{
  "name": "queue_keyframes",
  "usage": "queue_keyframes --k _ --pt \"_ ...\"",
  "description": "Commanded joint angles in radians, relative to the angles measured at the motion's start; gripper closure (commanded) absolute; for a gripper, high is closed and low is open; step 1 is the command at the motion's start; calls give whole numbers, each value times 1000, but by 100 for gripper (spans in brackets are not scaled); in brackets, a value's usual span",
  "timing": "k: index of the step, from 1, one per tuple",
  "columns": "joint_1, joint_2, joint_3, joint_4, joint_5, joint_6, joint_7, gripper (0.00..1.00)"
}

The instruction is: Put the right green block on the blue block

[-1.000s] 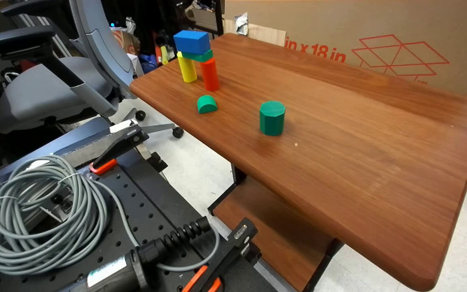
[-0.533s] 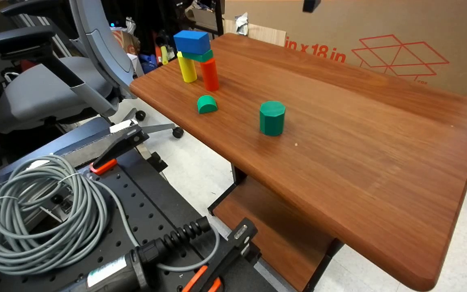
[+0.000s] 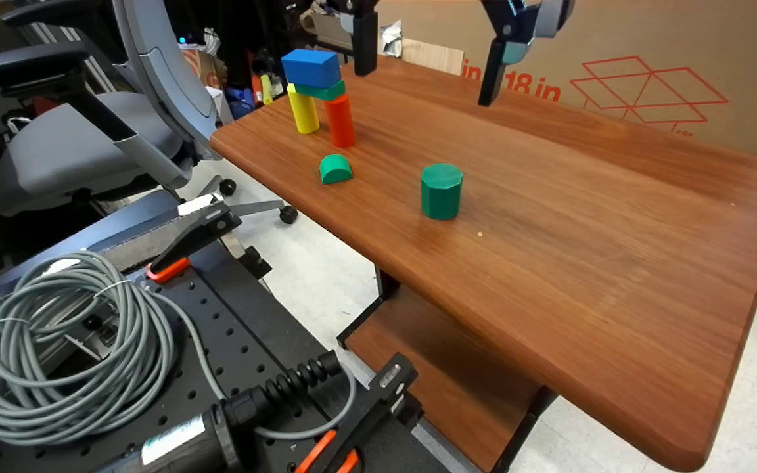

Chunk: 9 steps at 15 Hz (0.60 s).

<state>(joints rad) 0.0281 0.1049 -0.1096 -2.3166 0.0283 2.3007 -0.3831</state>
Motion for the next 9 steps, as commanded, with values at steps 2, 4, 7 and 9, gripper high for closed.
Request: queue_keyframes --k 2,4,7,9 --pt "-21 131 48 114 -41 -5 98 0" --pt "-19 163 46 135 -76 2 152 0" --pt "-13 192 37 148 -148 8 230 0" --pt "-8 212 35 151 -196 11 270 0"
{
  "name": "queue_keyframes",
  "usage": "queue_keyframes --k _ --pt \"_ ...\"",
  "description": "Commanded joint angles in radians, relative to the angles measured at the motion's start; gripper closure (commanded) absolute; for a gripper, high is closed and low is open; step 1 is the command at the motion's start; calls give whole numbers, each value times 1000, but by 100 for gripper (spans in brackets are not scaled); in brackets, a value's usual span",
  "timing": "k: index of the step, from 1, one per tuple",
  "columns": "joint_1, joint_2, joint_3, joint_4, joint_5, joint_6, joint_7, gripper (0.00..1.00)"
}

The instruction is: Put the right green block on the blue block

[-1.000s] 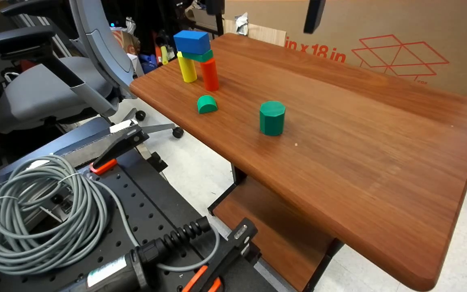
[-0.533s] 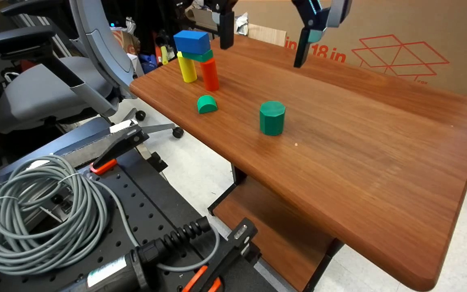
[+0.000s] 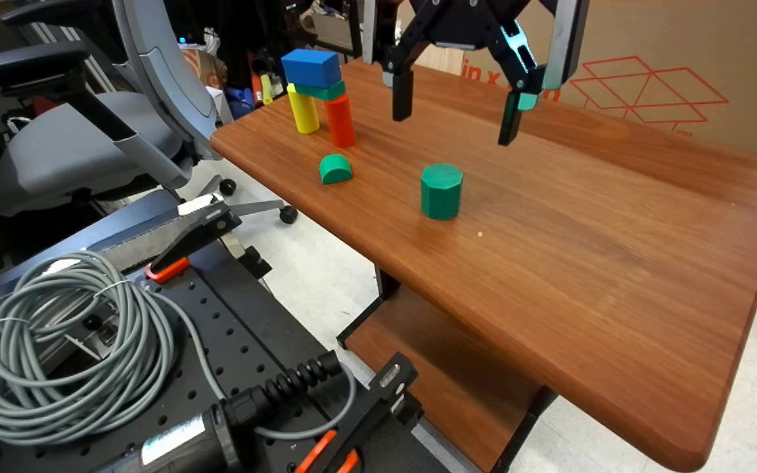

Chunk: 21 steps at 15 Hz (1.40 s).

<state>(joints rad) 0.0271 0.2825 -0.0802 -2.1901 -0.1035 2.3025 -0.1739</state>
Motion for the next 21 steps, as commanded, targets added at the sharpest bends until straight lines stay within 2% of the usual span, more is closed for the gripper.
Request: queue_keyframes --k 1,8,14,21 --pt "-6 46 8 30 -77 3 69 0" --pt "2 122 24 65 -136 40 70 0" --pt "0 179 51 85 -122 115 50 0" --pt "-4 168 53 22 -122 183 51 0"
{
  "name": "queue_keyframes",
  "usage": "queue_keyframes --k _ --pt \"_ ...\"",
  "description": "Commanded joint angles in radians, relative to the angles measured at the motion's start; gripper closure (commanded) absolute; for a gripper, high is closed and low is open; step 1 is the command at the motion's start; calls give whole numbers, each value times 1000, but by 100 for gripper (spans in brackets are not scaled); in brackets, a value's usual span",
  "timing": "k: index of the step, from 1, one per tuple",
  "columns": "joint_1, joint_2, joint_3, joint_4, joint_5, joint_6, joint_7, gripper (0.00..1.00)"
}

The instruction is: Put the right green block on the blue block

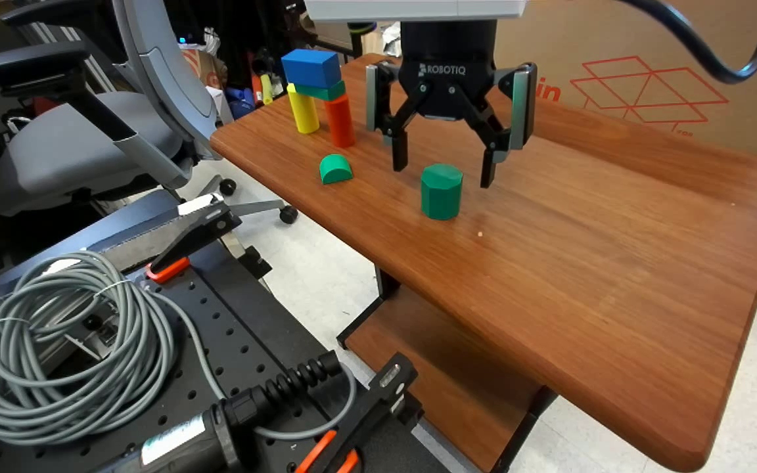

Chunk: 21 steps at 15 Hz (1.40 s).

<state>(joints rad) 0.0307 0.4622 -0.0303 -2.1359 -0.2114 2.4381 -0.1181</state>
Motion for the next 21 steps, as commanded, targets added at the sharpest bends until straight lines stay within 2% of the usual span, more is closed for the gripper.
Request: queue_keyframes --k 1,4,6,7,9,12,15,21 --pt "-8 -15 5 -39 -13 55 -7 0" --pt "-17 -31 14 -75 4 85 -23 0" --pt "-24 -40 16 -96 12 101 -32 8" --pt "-31 -47 19 -108 20 105 -40 29" --pt "-35 -60 17 -126 23 118 -42 38" --pt "-43 -91 20 -149 32 135 -48 63" --pt "-43 -122 19 -167 30 149 -44 83" --pt "1 -238 53 -177 15 109 -22 83"
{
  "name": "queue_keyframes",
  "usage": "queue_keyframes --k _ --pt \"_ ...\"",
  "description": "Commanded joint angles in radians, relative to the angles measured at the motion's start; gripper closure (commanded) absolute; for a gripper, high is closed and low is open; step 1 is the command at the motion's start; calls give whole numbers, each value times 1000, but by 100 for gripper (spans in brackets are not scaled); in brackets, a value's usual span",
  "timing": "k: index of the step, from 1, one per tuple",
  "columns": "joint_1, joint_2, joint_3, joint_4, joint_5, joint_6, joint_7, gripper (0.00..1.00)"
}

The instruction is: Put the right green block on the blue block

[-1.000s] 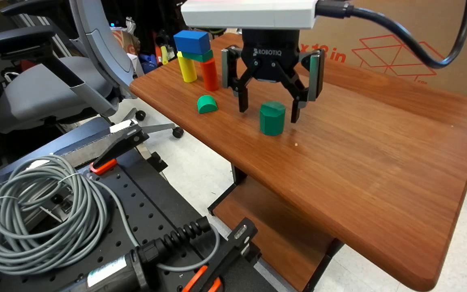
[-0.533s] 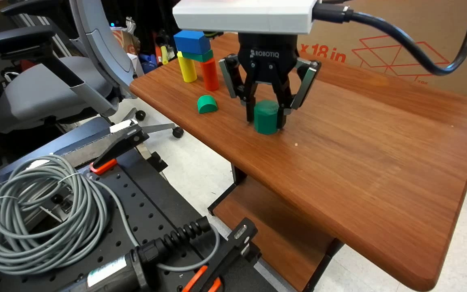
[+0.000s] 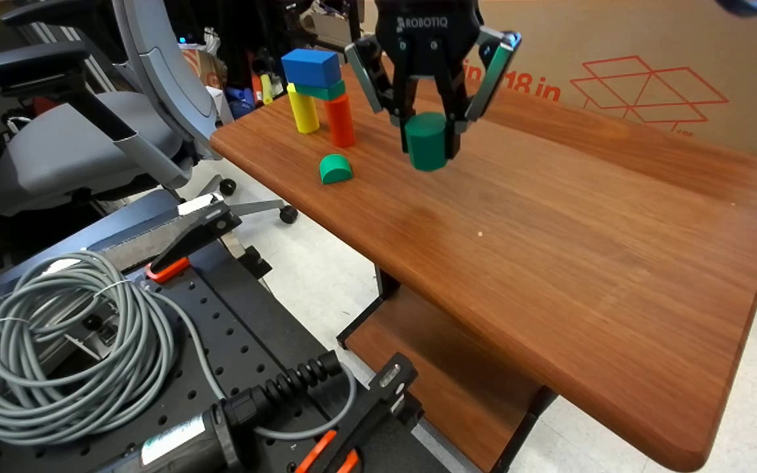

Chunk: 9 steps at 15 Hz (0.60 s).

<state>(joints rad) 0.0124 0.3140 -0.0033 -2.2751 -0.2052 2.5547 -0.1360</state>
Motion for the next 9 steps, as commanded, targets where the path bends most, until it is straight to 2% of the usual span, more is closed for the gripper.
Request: queue_keyframes --k 1,9 --pt "29 -115 38 -39 9 -13 0 83" --pt "70 -262 122 -61 96 -68 -67 83"
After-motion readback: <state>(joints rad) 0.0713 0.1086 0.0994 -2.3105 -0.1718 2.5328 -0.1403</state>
